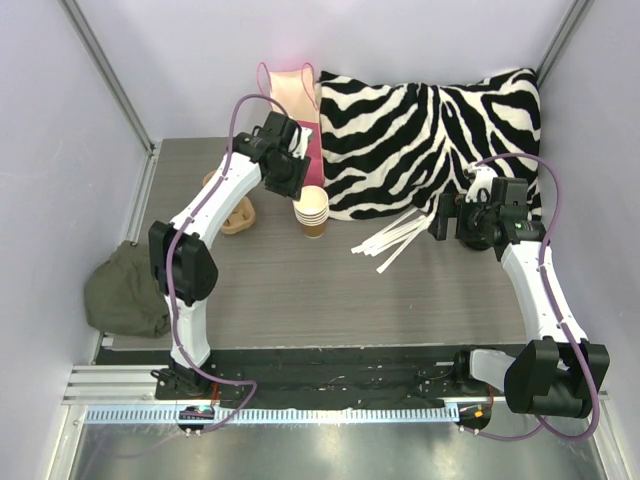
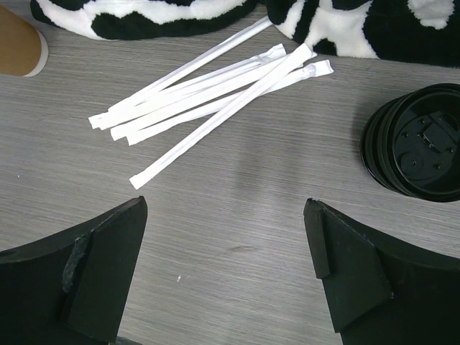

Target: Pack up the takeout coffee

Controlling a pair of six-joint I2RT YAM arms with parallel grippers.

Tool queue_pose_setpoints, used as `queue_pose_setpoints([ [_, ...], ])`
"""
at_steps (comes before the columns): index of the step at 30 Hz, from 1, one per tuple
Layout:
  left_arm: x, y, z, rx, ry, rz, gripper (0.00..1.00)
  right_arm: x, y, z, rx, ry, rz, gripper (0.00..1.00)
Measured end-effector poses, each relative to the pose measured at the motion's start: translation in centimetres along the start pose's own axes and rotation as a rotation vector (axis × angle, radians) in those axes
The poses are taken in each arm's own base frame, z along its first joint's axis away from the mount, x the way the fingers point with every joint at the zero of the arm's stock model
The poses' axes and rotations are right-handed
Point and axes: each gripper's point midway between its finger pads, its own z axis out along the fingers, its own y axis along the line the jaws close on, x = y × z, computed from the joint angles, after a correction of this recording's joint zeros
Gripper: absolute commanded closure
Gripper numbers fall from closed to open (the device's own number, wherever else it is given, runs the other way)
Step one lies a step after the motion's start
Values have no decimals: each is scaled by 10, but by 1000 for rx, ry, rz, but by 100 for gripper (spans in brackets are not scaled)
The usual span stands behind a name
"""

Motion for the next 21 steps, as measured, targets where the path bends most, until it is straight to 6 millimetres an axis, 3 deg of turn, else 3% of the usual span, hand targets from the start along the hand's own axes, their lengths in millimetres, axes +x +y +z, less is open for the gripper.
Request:
queue_pose_setpoints([
  [14,8,-1,25,0,46,-41,78,-3,0,-5,-29,-19,37,0],
  [21,8,-2,26,4,45,-48,89,-2,-1,-6,-37,-21,61,0],
])
